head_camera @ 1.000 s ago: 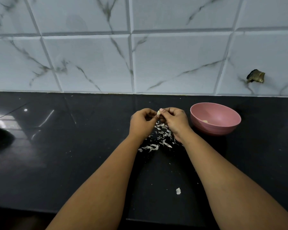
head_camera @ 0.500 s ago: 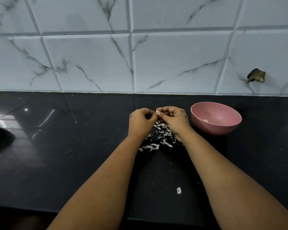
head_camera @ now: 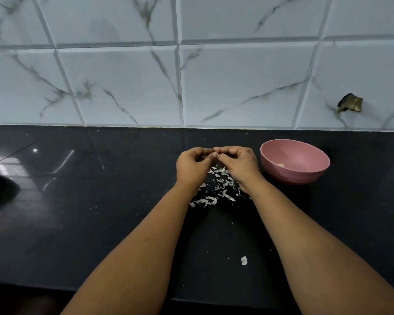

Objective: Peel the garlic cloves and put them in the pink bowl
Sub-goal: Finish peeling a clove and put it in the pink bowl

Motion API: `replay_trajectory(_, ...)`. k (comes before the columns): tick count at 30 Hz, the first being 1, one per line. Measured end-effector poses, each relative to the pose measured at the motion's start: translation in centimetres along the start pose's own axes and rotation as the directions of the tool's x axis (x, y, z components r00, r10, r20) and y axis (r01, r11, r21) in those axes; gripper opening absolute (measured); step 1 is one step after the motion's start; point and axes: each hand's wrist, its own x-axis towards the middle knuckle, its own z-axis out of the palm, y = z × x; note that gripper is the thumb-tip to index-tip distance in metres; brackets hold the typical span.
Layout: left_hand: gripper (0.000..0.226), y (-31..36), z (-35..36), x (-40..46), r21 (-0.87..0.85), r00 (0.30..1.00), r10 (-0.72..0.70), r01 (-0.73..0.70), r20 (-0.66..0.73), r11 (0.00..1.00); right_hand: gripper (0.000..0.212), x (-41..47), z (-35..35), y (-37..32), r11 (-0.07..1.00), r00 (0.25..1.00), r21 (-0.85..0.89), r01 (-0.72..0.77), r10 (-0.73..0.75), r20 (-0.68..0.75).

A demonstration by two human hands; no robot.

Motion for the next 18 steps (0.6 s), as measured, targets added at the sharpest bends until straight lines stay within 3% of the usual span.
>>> replay_trajectory(4,0.005,0.21,0.05,0.10,-0.260,0.989,-0.143,0.149,0.043,0.954,0.019,-0.13,0.07,-0.14,1.000,1.000,-0.020,0.020,-0.020,0.008)
replay_trajectory(9,0.004,0.71,-0.02,0.05,-0.436,0.961,-0.244,0.275,0.127,0.857,0.019,-0.06,0.07,-0.47,0.999,0.999,-0.022,0.030,-0.031,-0.034)
replay_trajectory(14,0.005,0.65,-0.17,0.24,-0.463,0.960,-0.259,0.276,0.101,0.842,0.013,0.09,0.12,-0.37,1.000,0.998,0.012,-0.027,0.028,-0.056)
replay_trajectory(18,0.009,0.53,-0.17,0.13,-0.386,0.974,-0.213,0.224,0.074,0.895,0.006,-0.06,-0.14,-0.16,0.980,0.994,-0.182,0.075,-0.087,-0.058)
